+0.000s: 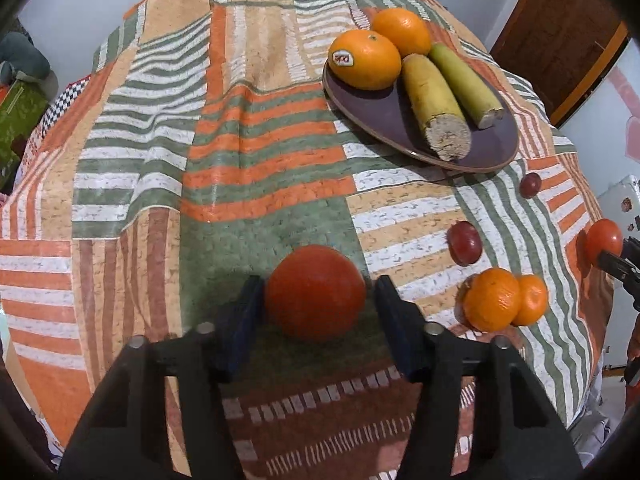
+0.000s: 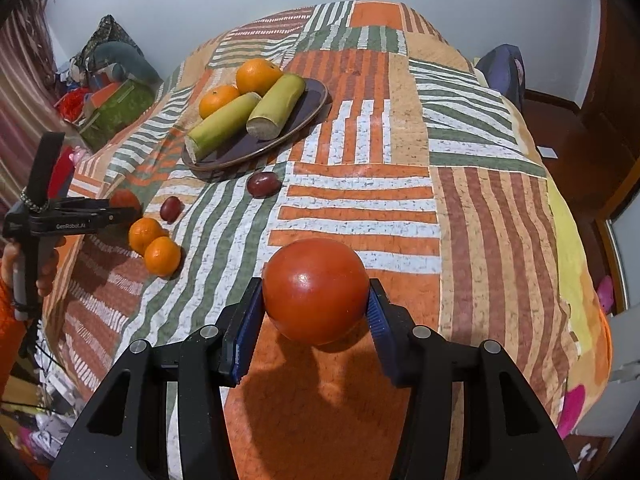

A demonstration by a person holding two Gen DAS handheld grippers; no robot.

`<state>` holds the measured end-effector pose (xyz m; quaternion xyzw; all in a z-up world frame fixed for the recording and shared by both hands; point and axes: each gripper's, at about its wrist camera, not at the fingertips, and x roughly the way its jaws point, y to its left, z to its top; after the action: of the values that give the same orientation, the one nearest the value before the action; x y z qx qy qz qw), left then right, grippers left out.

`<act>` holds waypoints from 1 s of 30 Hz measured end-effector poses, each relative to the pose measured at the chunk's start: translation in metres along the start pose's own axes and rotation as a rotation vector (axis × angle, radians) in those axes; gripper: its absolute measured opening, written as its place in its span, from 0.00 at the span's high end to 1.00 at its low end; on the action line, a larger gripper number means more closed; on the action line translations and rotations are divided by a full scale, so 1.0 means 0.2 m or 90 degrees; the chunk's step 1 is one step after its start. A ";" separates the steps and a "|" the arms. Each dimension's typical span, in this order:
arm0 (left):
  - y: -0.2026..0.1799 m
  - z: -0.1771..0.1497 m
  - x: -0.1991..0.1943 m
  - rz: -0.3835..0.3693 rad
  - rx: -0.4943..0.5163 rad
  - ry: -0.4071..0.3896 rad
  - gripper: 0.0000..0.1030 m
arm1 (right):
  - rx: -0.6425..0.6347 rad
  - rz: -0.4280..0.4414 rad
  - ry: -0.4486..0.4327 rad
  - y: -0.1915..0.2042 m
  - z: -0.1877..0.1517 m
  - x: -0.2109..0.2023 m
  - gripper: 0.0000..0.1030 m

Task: Organize fruits
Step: 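Grasp the other red tomato with the left tool while the right tool holds its tomato, then carry the tomato to the plate with the right tool while the left tool places its tomato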

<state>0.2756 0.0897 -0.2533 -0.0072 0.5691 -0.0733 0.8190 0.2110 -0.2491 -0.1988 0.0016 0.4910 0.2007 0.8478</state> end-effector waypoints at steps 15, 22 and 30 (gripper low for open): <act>0.01 0.03 -0.09 0.003 -0.011 -0.042 0.54 | -0.015 0.008 -0.023 0.01 0.11 0.00 0.55; 0.00 0.10 -0.21 -0.002 -0.011 -0.085 0.54 | -0.034 0.013 -0.044 0.04 0.21 -0.01 0.55; -0.02 0.22 -0.33 -0.019 -0.021 -0.136 0.54 | -0.059 0.023 -0.078 0.09 0.35 0.00 0.55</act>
<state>0.2946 0.0907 -0.1758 -0.0370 0.4797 -0.0745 0.8735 0.2627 -0.2189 -0.1591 -0.0164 0.4281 0.2382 0.8716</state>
